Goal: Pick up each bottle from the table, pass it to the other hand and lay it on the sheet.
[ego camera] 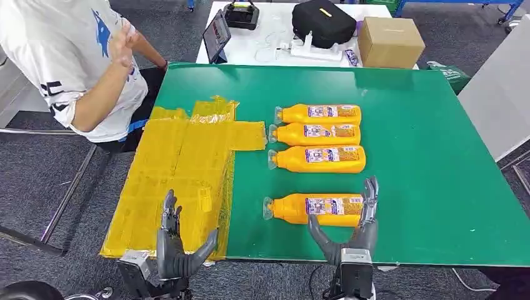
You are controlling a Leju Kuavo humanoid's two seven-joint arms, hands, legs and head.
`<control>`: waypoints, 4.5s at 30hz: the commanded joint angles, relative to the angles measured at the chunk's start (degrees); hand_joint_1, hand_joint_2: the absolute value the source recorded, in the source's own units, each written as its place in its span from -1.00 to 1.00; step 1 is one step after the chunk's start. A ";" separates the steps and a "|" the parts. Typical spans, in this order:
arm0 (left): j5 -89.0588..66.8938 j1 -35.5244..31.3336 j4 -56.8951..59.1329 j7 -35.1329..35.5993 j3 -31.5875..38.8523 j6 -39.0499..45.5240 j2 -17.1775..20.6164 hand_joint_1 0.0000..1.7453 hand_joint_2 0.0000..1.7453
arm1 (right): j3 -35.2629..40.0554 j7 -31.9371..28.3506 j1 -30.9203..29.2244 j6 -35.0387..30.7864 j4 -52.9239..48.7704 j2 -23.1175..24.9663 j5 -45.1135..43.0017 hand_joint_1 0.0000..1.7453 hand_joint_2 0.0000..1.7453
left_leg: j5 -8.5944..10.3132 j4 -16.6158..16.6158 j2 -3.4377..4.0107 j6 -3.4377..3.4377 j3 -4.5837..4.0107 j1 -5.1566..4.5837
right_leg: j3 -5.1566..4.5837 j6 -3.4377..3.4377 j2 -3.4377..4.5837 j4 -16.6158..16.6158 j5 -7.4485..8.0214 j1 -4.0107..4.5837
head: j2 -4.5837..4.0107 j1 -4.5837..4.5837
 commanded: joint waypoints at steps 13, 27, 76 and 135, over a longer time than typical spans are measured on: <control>0.53 -0.04 1.73 0.61 1.45 0.11 -0.51 -1.00 1.00 | -2.33 6.69 -1.42 -3.58 3.56 -4.39 9.91 -1.00 1.00 | -0.08 -0.05 0.01 -0.01 0.25 0.03 | 0.29 -0.05 -0.04 -0.10 -0.06 0.04 | 0.00 0.00; -0.81 0.10 1.46 1.32 3.19 -1.53 -0.82 -1.00 1.00 | -5.34 22.48 -4.05 4.41 1.22 -12.39 28.11 -1.00 1.00 | -0.06 -0.03 0.03 -0.01 0.14 -0.04 | 0.19 -0.03 0.00 -0.06 -0.02 -0.03 | 0.00 0.00; -4.74 -4.58 8.57 3.28 5.81 -8.93 -2.30 -1.00 1.00 | 6.75 36.08 -24.92 30.43 28.37 -22.18 26.96 -1.00 1.00 | -0.01 -0.04 0.07 0.04 0.50 0.01 | 0.58 -0.05 0.01 -0.11 0.02 0.03 | 0.00 0.00; 7.10 -9.94 6.33 8.06 -1.94 -18.16 1.32 -1.00 1.00 | 3.46 8.29 -19.34 -4.04 4.36 -11.78 23.58 1.00 1.00 | -0.22 0.04 0.26 0.22 0.70 -0.02 | 0.73 0.16 0.19 -0.12 -0.06 0.01 | 0.00 -0.11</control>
